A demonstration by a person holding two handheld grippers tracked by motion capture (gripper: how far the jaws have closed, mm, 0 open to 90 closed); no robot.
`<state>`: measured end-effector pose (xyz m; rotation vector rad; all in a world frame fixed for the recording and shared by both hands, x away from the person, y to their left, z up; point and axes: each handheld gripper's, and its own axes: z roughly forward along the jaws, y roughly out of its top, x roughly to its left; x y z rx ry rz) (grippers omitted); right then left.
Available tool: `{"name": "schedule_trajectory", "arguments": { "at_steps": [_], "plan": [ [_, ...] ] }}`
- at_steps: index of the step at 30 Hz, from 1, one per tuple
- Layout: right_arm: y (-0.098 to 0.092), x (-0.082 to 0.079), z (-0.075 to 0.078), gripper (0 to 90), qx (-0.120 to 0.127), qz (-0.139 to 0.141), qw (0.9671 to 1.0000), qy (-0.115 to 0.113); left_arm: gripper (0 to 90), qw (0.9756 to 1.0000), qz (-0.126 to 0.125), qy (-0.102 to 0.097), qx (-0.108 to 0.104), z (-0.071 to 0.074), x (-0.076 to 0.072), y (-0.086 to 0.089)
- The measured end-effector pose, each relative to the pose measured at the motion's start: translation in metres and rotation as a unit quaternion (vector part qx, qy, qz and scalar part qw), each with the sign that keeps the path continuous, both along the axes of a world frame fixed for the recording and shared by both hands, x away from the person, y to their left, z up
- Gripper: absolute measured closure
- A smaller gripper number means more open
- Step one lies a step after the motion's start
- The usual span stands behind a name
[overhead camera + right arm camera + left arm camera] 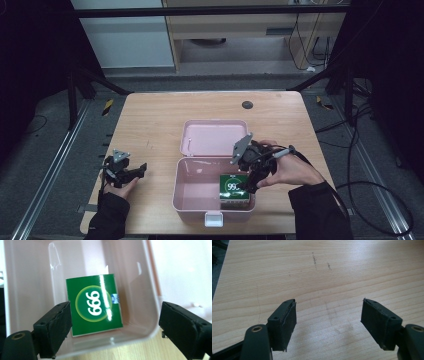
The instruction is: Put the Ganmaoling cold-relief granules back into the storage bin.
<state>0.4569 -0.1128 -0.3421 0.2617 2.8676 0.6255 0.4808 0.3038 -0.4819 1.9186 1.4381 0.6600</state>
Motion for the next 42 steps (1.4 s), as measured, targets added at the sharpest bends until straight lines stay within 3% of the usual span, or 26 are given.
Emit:
{"name": "schedule_trajectory", "arguments": {
  "at_steps": [6, 12, 14, 15, 18, 22, 26, 31, 32, 33, 34, 35, 36, 40, 42],
  "plan": [
    [-0.017, -0.001, 0.013, 10.2, 0.04, -0.032, 0.9982, -0.031, 27.7, 1.0, 0.0, -0.001, 0.0, 0.0, 0.0, 0.0],
    [-0.034, 0.0, 0.015, 8.9, 0.075, -0.07, 0.993, -0.059, 27.7, 1.0, 0.0, 0.0, 0.0, 0.0, 0.0, 0.0],
    [-0.046, 0.0, 0.016, 8.7, 0.099, -0.094, 0.9884, -0.067, 27.7, 1.0, 0.0, 0.0, 0.0, 0.0, 0.0, 0.0],
    [-0.046, 0.0, 0.016, 8.7, 0.099, -0.094, 0.9884, -0.067, 27.7, 1.0, 0.0, 0.0, 0.0, 0.0, 0.0, 0.0],
    [-0.061, -0.001, 0.013, 8.0, 0.128, -0.126, 0.9806, -0.079, 27.7, 1.0, 0.0, 0.0, 0.001, 0.0, 0.0, 0.0],
    [-0.077, -0.002, 0.007, 7.1, 0.162, -0.169, 0.9665, -0.104, 27.7, 1.0, 0.0, 0.0, 0.001, 0.0, 0.0, 0.0],
    [-0.093, -0.001, -0.005, 6.1, 0.198, -0.216, 0.9481, -0.123, 27.7, 1.0, 0.001, 0.0, 0.001, 0.0, 0.0, 0.0],
    [-0.112, 0.001, -0.024, 6.0, 0.244, -0.286, 0.9182, -0.125, 27.8, 1.0, 0.002, -0.001, 0.001, 0.0, 0.0, 0.0],
    [-0.112, 0.001, -0.024, 6.0, 0.244, -0.286, 0.9182, -0.125, 27.7, 1.0, 0.002, -0.001, 0.001, 0.0, 0.0, 0.0],
    [-0.12, 0.003, -0.033, 6.0, 0.258, -0.314, 0.9051, -0.124, 27.7, 1.0, 0.002, -0.001, 0.001, 0.0, 0.0, 0.0],
    [-0.12, 0.003, -0.033, 6.0, 0.258, -0.314, 0.9051, -0.124, 27.8, 1.0, 0.002, -0.001, 0.001, 0.0, 0.0, 0.0],
    [-0.124, 0.003, -0.037, 6.0, 0.261, -0.326, 0.9001, -0.125, 27.8, 1.0, 0.002, -0.001, 0.001, 0.0, 0.0, 0.0],
    [-0.13, 0.005, -0.045, 6.6, 0.268, -0.346, 0.8906, -0.124, 27.9, 1.0, 0.002, -0.001, 0.001, 0.0, 0.0, 0.0],
    [-0.142, 0.009, -0.061, 6.1, 0.259, -0.384, 0.8783, -0.118, 28.2, 1.0, 0.002, -0.002, 0.0, 0.0, -0.001, 0.0],
    [-0.146, 0.011, -0.07, 5.6, 0.255, -0.393, 0.8754, -0.118, 28.3, 1.0, 0.002, -0.002, 0.0, 0.0, -0.001, 0.0]
  ]
}}
